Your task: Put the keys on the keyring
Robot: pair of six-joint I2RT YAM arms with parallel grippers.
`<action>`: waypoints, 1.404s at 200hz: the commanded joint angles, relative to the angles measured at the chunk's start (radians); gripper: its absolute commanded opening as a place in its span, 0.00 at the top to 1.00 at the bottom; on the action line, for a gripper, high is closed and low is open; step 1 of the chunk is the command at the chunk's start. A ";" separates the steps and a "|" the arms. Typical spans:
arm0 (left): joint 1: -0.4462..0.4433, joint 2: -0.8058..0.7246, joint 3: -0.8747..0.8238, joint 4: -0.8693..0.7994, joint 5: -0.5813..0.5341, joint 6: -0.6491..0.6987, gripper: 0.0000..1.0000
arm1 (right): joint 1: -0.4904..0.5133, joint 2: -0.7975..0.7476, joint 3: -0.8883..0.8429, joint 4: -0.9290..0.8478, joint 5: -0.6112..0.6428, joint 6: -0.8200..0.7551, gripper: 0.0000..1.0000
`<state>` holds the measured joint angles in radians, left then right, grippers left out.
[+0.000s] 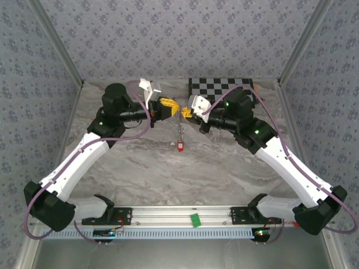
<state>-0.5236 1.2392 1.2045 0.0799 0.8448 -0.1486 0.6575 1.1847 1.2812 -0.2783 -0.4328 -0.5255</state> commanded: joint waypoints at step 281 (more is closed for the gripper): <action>0.022 0.097 0.023 0.490 -0.104 -0.387 1.00 | -0.262 0.219 0.063 0.724 -0.504 1.264 0.68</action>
<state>-0.5011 1.3663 1.1908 0.4992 0.7464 -0.5186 0.3985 1.3746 1.2987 0.3046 -0.8410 0.6113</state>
